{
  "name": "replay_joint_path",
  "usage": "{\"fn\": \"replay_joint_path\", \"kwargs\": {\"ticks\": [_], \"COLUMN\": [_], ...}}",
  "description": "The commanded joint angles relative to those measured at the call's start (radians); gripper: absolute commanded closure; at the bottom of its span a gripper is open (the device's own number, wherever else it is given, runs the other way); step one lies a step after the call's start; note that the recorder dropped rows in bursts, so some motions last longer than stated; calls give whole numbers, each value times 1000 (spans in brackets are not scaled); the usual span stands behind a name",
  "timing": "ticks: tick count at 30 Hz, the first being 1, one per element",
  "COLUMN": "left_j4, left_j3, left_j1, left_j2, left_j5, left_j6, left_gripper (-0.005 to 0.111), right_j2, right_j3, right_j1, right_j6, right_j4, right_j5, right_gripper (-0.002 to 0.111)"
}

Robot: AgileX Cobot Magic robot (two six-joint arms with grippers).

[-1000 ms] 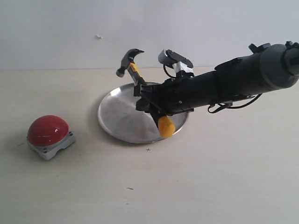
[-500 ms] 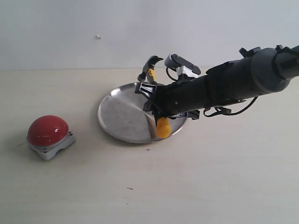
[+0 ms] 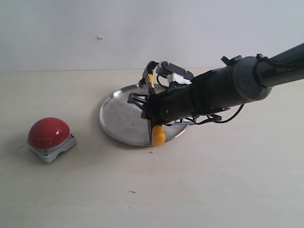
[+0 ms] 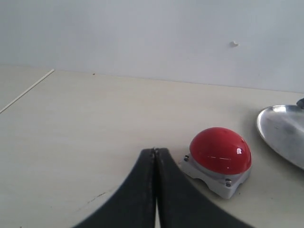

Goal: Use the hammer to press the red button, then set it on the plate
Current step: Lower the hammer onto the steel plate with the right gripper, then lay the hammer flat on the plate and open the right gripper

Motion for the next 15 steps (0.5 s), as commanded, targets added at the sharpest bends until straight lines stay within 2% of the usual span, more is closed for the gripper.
{"fn": "replay_joint_path", "kwargs": {"ticks": [1, 8, 15], "left_j4": [0, 0, 0], "left_j3": [0, 0, 0], "left_j1": [3, 3, 3], "left_j2": [-7, -7, -7], "left_j5": [-3, -3, -3], "left_j6": [-1, -1, -1], "left_gripper": [107, 107, 107], "right_j2": [27, 77, 109], "right_j3": [-33, -72, -72], "right_j1": [-2, -2, -2], "right_j6": [-20, -41, -57], "right_j4": [-8, -8, -8], "right_j5": [-22, -1, -55], "right_gripper": [108, 108, 106]}}
